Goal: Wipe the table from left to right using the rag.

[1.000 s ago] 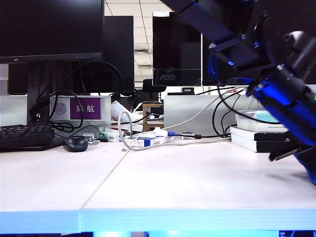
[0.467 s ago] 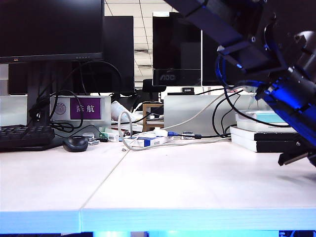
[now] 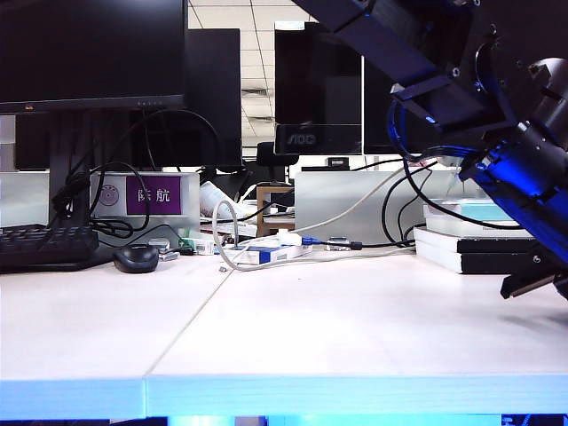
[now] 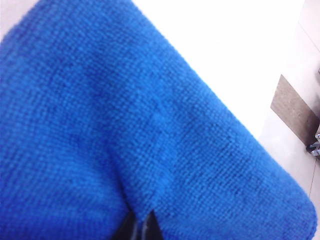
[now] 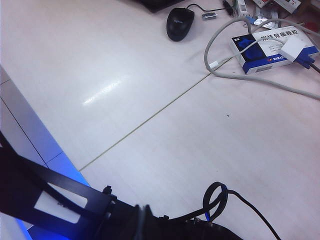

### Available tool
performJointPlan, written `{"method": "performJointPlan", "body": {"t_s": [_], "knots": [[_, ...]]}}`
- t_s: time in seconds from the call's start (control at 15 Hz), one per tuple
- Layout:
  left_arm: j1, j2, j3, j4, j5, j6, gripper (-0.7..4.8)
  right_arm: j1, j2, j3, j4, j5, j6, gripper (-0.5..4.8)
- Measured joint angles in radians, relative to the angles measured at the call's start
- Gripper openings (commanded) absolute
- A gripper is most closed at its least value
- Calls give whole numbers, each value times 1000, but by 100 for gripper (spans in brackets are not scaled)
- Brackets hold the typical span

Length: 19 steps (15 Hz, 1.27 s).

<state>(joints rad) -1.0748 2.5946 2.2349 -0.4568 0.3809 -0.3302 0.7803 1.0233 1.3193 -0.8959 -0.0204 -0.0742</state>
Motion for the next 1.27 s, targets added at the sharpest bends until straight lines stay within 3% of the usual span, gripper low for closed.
{"method": "performJointPlan", "body": {"t_s": [0.27,0.47,1.27], "knots": [[0,0,0,-3,-1,20,6,0,0,0,0,0,0,-4],[0,0,0,2,16,23,181,0,0,0,1,0,0,-4],[34,-119,18,-105,13,24,185,0,-4,-1,59,0,0,-4]]}}
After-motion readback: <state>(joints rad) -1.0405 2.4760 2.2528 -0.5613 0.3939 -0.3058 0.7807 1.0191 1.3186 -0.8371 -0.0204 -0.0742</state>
